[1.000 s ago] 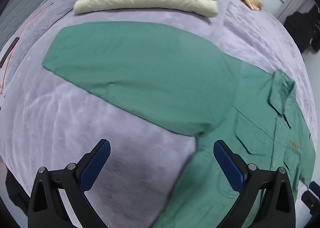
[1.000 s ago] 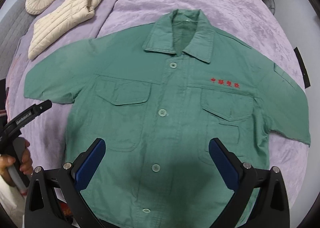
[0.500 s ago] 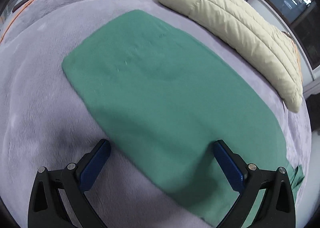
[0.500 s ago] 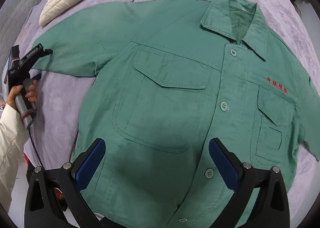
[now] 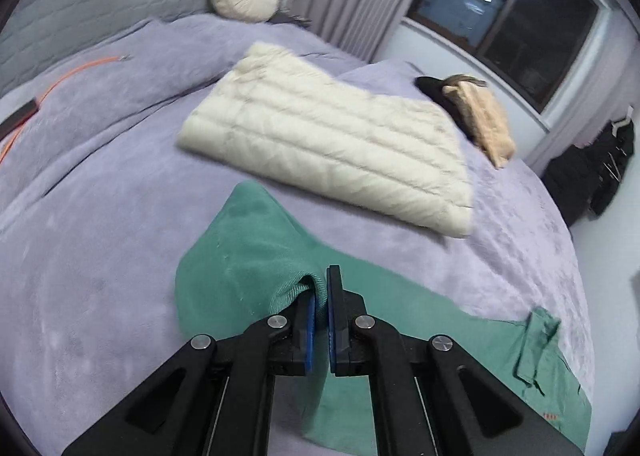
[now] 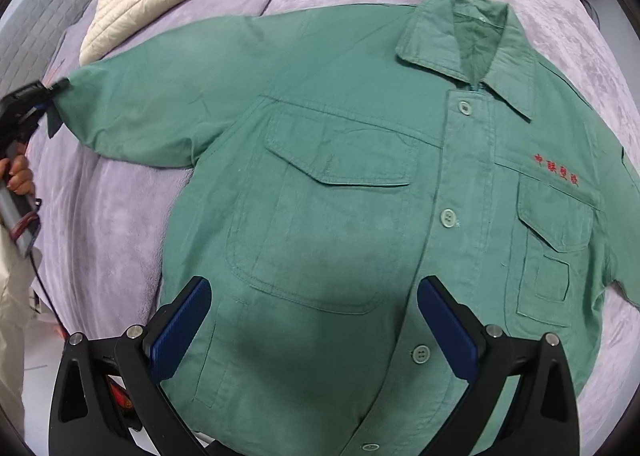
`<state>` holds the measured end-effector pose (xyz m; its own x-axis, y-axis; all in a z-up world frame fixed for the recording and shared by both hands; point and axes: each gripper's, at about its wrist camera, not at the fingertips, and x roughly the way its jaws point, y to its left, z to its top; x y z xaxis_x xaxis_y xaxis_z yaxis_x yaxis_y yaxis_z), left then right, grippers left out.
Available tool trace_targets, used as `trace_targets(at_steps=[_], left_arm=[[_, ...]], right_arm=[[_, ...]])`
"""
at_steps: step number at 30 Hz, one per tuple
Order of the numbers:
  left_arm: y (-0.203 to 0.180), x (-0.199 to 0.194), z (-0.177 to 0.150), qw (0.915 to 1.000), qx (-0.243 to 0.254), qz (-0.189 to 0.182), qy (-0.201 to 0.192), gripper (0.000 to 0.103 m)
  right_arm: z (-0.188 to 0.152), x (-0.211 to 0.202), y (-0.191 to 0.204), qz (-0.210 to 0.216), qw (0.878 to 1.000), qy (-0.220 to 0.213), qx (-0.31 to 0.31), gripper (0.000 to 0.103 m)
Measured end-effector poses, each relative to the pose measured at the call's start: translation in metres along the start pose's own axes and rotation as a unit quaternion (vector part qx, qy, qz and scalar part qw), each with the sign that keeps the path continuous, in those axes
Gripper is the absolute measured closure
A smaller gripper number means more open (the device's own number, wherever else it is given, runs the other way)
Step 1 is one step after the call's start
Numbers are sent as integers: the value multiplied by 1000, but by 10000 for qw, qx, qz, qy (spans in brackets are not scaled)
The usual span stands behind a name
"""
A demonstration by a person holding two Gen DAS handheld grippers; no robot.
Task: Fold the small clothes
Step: 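Grasp a sleeve cuff with the left gripper and fold it across the shirt body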
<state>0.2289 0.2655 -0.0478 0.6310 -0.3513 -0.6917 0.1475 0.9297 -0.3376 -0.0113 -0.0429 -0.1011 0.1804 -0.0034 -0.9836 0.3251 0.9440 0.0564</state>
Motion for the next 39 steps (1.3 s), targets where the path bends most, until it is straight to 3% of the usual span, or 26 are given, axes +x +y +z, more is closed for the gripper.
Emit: trace_targets(at_steps=[4, 6, 10, 14, 17, 18, 19, 20, 22, 26, 29, 31, 33, 36, 39], left_arm=[[-117, -11, -9, 9918, 1036, -747, 54, 97], [-181, -2, -24, 9810, 1524, -1182, 213, 97], [-296, 23, -88, 9551, 2353, -1656, 711, 97], [-370, 63, -183, 9272, 3146, -1440, 1433, 97], [-371, 87, -241, 9058, 3624, -1159, 1866, 96], [-367, 92, -255, 9002, 3749, -1018, 1966, 92], [-364, 95, -264, 8958, 3819, -910, 2085, 71], [-356, 98, -265, 8952, 3805, -894, 2141, 42], [-348, 89, -263, 9016, 3733, -851, 2012, 9], [-327, 54, -243, 9054, 3788, -774, 1753, 7], [-292, 24, -210, 9236, 3501, -652, 1417, 7], [-267, 20, -189, 9361, 3264, -342, 1269, 7], [-236, 28, -166, 9472, 2989, 197, 1141, 7], [-197, 59, -140, 9540, 2618, 755, 1248, 7], [-172, 90, -135, 9560, 2348, 877, 1525, 7]], right_arm=[[-3, -13, -28, 38, 9993, -189, 324, 0], [-6, -21, -48, 33, 9982, -295, 512, 0], [-18, -36, -100, -68, 9935, -494, 1022, 0], [-38, -30, -160, -188, 9854, -460, 1631, 0], [-52, -18, -197, -306, 9802, -268, 1940, 0], [-56, -14, -209, -310, 9785, -204, 2030, 0], [-60, -11, -217, -299, 9771, -159, 2100, 0], [-62, -9, -223, -306, 9763, -124, 2137, 0], [-63, -7, -229, -376, 9766, -120, 2116, 0], [-45, -12, -225, -561, 9810, -393, 1816, 0], [-13, -14, -198, -626, 9882, -787, 1153, 0], [13, -10, -172, -653, 9909, -1007, 603, 0], [37, -3, -139, -711, 9899, -1222, 53, 0], [68, 20, -90, -1117, 9789, -1503, -822, 0], [94, 55, -60, -1901, 9565, -1641, -1483, 1]])
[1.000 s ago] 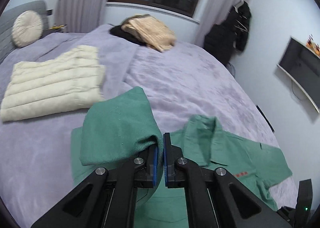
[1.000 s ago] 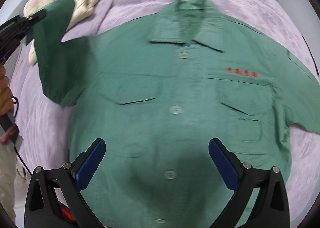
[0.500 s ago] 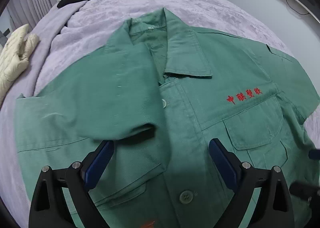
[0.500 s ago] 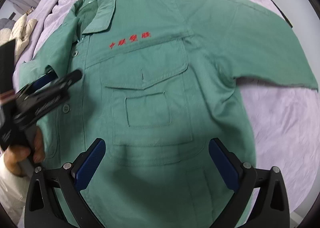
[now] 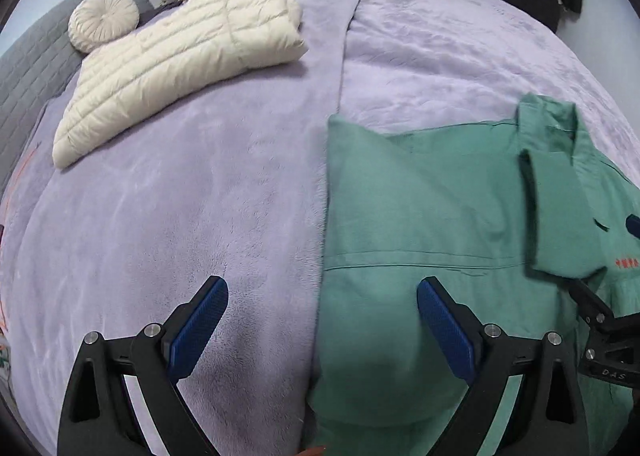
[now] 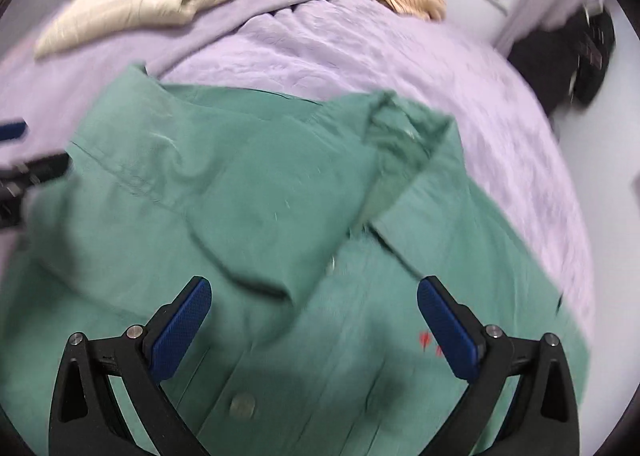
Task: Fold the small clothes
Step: 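Grasp a sleeve cuff with the left gripper and fold it across the shirt body, then grasp the other sleeve cuff with the right gripper and fold it across the body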
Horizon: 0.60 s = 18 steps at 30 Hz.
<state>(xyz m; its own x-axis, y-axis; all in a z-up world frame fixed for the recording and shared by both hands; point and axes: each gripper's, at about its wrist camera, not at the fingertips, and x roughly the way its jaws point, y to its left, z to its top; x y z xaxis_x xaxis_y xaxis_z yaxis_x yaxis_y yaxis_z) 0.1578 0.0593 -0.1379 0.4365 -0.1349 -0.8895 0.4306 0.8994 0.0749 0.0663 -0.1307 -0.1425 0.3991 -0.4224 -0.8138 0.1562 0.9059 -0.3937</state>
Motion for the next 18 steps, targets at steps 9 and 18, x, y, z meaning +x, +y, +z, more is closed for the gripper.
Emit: trace_targets(at_steps=[9, 18], left_arm=[[10, 31, -14, 9996, -62, -1, 258, 0], [17, 29, 8, 9990, -212, 97, 377, 0]], right_arm=[[-50, 10, -111, 2208, 9033, -134, 3675, 95], [-125, 33, -144, 2633, 8074, 444, 5262, 67]])
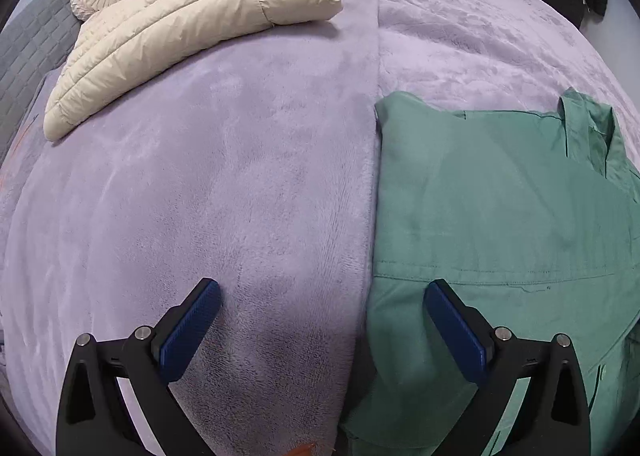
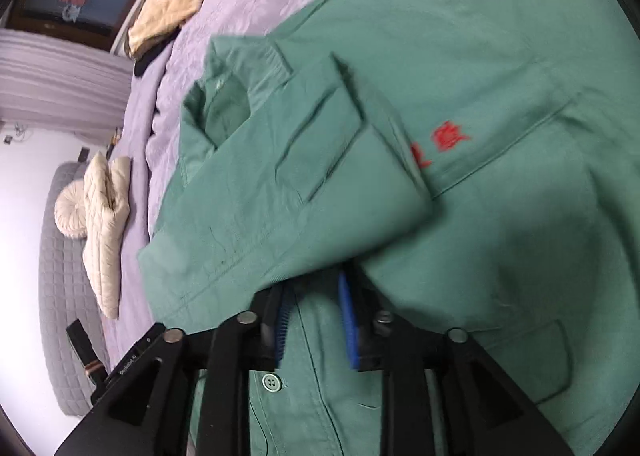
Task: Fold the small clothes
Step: 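Grasp the other sleeve cuff with the right gripper and fold it across the body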
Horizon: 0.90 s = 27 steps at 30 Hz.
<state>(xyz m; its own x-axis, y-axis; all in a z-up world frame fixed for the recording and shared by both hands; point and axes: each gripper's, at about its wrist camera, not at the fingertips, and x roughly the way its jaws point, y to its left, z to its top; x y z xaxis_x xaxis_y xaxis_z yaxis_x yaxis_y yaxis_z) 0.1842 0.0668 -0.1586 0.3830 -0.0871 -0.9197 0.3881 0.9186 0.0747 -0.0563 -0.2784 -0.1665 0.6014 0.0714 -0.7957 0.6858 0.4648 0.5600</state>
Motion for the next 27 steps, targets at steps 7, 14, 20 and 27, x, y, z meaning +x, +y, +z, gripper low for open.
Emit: trace_targets(at_steps=[7, 14, 20, 27], left_arm=[[-31, -23, 1, 9991, 361, -70, -228, 0], [-53, -16, -12, 9981, 617, -40, -42, 0], [-45, 5, -26, 9959, 818, 353, 163, 0], [-60, -14, -28, 9952, 875, 370, 235, 0]], right_arm=[[15, -18, -13, 610, 9958, -223, 650, 37], [20, -16, -34, 572, 9919, 17, 1135, 98], [8, -29, -26, 101, 9993, 42, 363, 98], [6, -41, -53, -115, 9989, 227, 404, 85]])
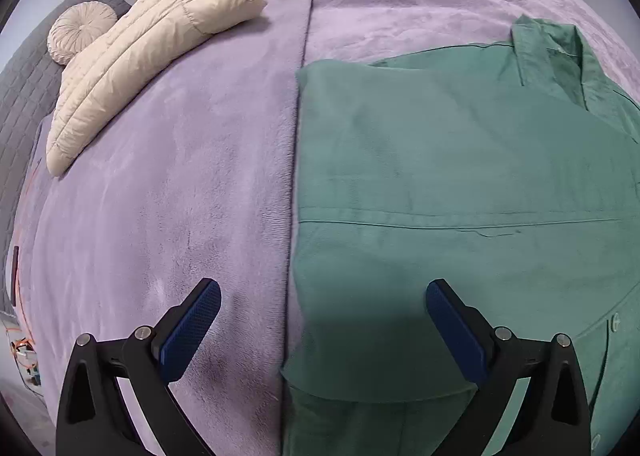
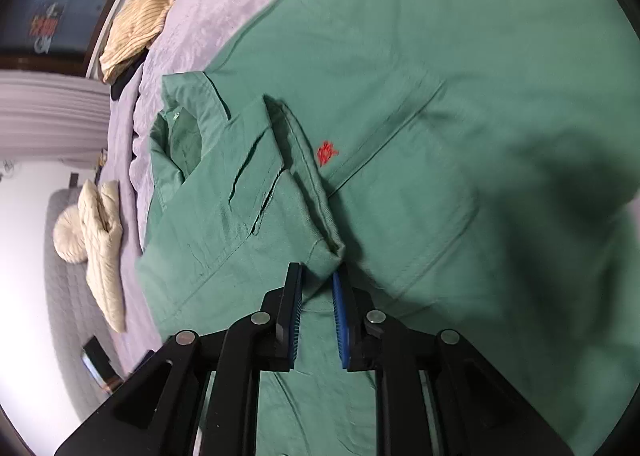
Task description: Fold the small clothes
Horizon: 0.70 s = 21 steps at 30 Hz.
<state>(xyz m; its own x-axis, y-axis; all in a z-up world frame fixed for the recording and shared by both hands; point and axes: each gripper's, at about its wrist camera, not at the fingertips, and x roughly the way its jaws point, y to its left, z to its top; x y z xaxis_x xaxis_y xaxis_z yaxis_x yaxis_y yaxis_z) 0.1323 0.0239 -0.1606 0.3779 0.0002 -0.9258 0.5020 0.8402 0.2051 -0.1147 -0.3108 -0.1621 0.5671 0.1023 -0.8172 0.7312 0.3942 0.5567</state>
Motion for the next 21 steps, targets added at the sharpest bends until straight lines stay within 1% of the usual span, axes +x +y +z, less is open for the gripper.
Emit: trace_targets(at_steps=[2, 3, 4, 5, 6, 7, 11, 14, 17, 20, 21], left_arm=[[-13, -8, 1, 9999, 74, -102, 13, 0], [-22, -14, 1, 9997, 126, -194, 23, 0], [-32, -19, 1, 9994, 189, -273, 25, 0], [-43, -23, 4, 9991, 257, -343, 24, 0], [-55, -27, 4, 9986, 321, -416, 24, 0], [-68, -31, 5, 9979, 397, -512, 25, 0], [-120, -46, 11, 9943, 727, -775, -3, 0], [-159, -57, 14, 9910, 875, -1015, 1, 0], [-192, -68, 19, 9878, 1061, -1135, -74, 0], [-222, -71, 21, 9850, 1184, -1255, -44, 0], [-231, -76, 15, 9844, 1222, -1266, -37, 0]], right_arm=[[1, -16, -3, 6, 9999, -49, -157, 85], [2, -27, -7, 36, 9998, -77, -182, 81], [2, -36, -11, 66, 9998, -110, -170, 72], [3, -47, -18, 66, 9998, -170, -125, 66], [4, -57, -24, 43, 9997, -239, -70, 54], [6, -69, -32, 16, 9994, -338, 5, 51], [13, -110, -71, -38, 9970, -669, 394, 51], [22, -139, -112, -75, 9916, -924, 900, 51], [32, -167, -157, -58, 9811, -1270, 1456, 51], [43, -193, -207, -92, 9645, -1665, 2049, 51], [46, -199, -220, -77, 9593, -1769, 2200, 51]])
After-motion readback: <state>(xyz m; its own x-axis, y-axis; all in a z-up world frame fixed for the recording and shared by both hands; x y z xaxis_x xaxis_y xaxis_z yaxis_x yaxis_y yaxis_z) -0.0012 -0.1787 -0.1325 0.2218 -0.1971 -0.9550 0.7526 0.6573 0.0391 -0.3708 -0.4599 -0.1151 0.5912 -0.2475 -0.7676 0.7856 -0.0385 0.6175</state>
